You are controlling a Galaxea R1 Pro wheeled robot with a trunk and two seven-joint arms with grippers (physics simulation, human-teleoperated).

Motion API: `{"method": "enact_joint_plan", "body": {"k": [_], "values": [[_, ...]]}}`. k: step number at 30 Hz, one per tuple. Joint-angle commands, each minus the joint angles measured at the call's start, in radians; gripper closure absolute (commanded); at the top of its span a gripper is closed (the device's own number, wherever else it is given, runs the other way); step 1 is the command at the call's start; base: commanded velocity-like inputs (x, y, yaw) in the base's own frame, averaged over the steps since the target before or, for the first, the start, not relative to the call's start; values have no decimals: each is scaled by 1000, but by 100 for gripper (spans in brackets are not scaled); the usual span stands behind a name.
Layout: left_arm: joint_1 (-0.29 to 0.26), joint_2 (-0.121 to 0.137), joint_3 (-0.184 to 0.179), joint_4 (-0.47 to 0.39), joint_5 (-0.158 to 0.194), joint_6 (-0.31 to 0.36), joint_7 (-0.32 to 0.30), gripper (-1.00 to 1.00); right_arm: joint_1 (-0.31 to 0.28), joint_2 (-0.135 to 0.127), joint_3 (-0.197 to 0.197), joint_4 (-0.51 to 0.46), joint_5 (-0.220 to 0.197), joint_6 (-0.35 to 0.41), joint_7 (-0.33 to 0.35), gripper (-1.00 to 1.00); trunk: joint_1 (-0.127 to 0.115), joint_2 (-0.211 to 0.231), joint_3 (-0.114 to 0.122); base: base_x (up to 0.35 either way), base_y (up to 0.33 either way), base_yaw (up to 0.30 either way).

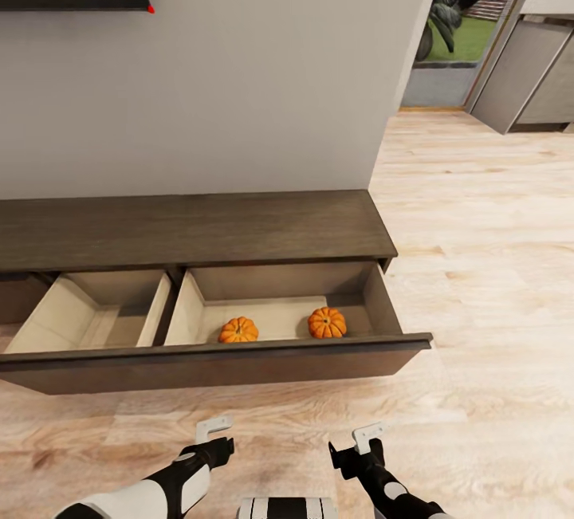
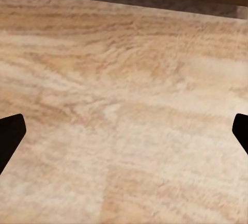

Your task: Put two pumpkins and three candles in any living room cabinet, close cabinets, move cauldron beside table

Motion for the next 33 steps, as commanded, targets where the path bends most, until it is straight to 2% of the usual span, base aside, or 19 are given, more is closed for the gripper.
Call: {"method": "enact_joint_plan", "body": {"k": [1, 6, 12, 22, 27, 33], "values": [[0, 2, -1, 1, 0, 0, -4, -100, 0, 0, 0, 0, 0, -1, 0, -100, 0, 0, 0, 0, 0, 0], [0, 10, -2, 13, -1, 0, -10, -100, 0, 0, 0, 0, 1, -1, 0, -100, 0, 0, 0, 13, 0, 0], [0, 11, -2, 18, -2, 0, -11, -100, 0, 0, 0, -2, 2, -8, 0, -100, 0, 0, 0, 268, 0, 0], [57, 21, -2, 19, 0, -2, -11, -100, -5, 0, -2, -6, 2, -15, -4, -100, 0, 0, 0, 0, 0, 0], [67, 20, -4, 10, -4, -3, -8, -100, -5, 2, -28, -6, -21, -14, -15, -100, 0, 0, 0, 0, 0, 0], [65, 19, -34, -3, -9, -2, 13, -100, -5, 4, -63, -5, -55, -15, -25, -100, 0, 0, 0, 0, 0, 0]]}}
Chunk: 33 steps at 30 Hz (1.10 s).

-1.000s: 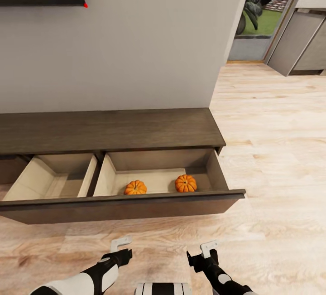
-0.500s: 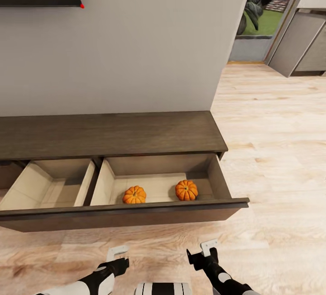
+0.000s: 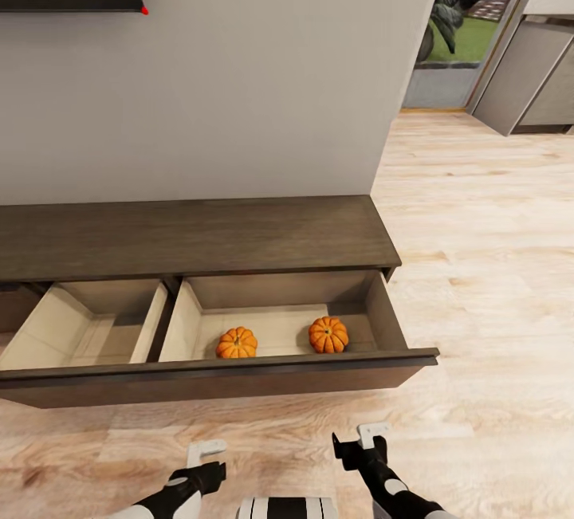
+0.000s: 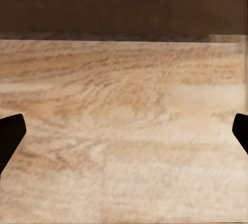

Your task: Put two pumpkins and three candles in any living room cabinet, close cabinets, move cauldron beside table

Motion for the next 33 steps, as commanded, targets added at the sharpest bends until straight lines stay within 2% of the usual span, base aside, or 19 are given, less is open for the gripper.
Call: {"method": "enact_joint_plan", "body": {"k": [1, 4, 5, 8, 14, 18, 27, 33], "values": [[-1, 1, -6, -6, 0, 0, 6, -100, 0, 2, -6, 0, -6, 0, 0, -100, 0, 0, 0, 0, 0, 0], [-2, 5, -23, -23, 1, 0, 23, -100, 0, 2, -23, 0, -23, 0, -1, -100, 0, 0, 0, 0, 0, 0], [-2, 6, -97, -32, 0, -1, 73, -100, 0, 2, -51, 0, -52, -1, -1, -100, 0, 0, 0, 0, 0, 0], [-2, 5, -105, -54, 0, -6, 78, -100, 0, 3, -50, 1, -52, 0, -1, -100, 0, 0, 0, 0, 0, 0], [-1, 4, -163, -81, 1, -10, 80, -100, 0, 5, -47, 4, -48, 0, 1, -100, 0, 0, 0, 0, 0, 0], [-1, 3, -169, -83, 1, -10, 80, -100, 0, 5, -47, 4, -46, 0, 1, -100, 0, 0, 0, 0, 0, 0], [-1, 6, -172, -82, 2, -10, 80, -100, 2, 6, -43, 4, -45, 0, 1, -100, 34, -63, -28, 0, 0, 3], [-1, 7, -171, -82, 3, -10, 80, -100, 2, 5, -41, 4, -41, 0, 1, -100, 57, -105, -47, 0, 0, 192]]}}
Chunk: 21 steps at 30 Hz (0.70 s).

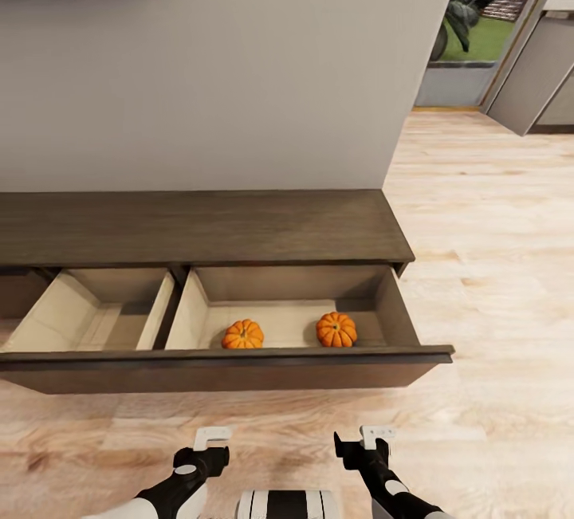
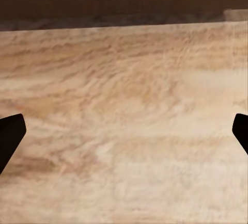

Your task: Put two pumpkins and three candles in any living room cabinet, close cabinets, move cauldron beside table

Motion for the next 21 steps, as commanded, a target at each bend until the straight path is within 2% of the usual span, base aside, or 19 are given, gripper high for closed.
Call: {"method": "enact_joint_plan", "body": {"k": [1, 9, 14, 21], "values": [[0, 0, 0, 0, 0, 0, 0, -100, 0, 0, 1, -1, 4, 0, 0, -100, 4, -7, -3, 0, 0, 213], [0, 0, 2, 0, 0, 0, 0, -100, 0, -1, 5, -3, 18, 1, -2, -100, 35, -63, -28, 0, 0, 46], [0, -2, 4, -13, 0, 0, 0, -100, 0, -1, 43, -4, 19, 2, -7, -100, 53, -96, -44, 0, 0, 2], [-3, 0, 4, -52, -1, 0, 3, -100, -2, -2, 52, -6, 17, 2, -10, -100, 56, -98, -71, 0, 0, 0]]}}
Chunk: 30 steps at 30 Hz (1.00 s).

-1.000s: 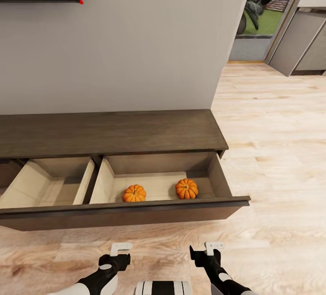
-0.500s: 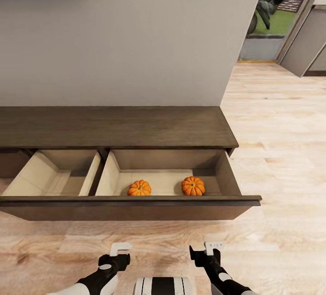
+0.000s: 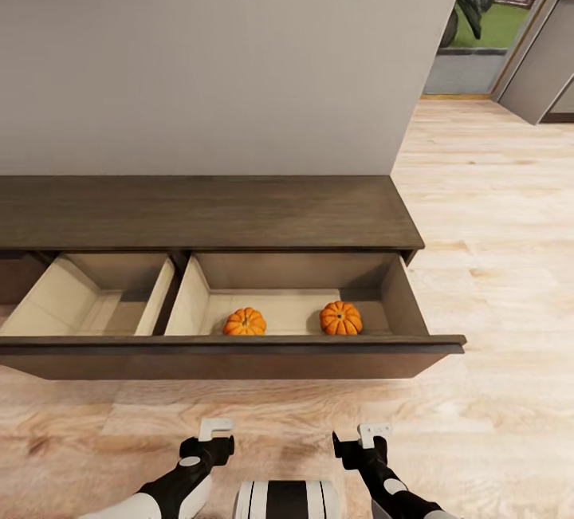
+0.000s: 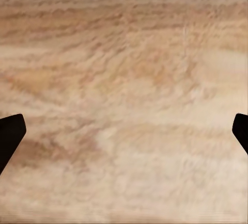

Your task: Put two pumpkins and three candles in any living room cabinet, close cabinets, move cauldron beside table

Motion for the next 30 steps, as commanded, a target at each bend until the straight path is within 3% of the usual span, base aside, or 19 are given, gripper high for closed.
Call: {"method": "enact_joint_plan", "body": {"k": [1, 5, 13, 30], "values": [[-1, 1, 0, -1, 0, 0, 0, -100, 0, 0, 0, -1, 0, 0, 0, -100, 0, 0, -4, 0, 0, 0], [-2, 14, 1, -10, 0, 1, 0, -100, -1, -1, -1, -6, -1, 1, 0, -100, 2, -1, -19, 0, 0, 0], [-2, 23, -1, -36, 0, 0, 0, -100, -1, -2, 0, -7, 0, 0, 0, -100, 2, -1, -19, 28, 0, 0], [-2, 24, 0, -37, 0, 0, 0, -100, -1, -3, -1, -17, -1, -3, 0, -100, 2, -1, -19, 299, 70, 0]]}}
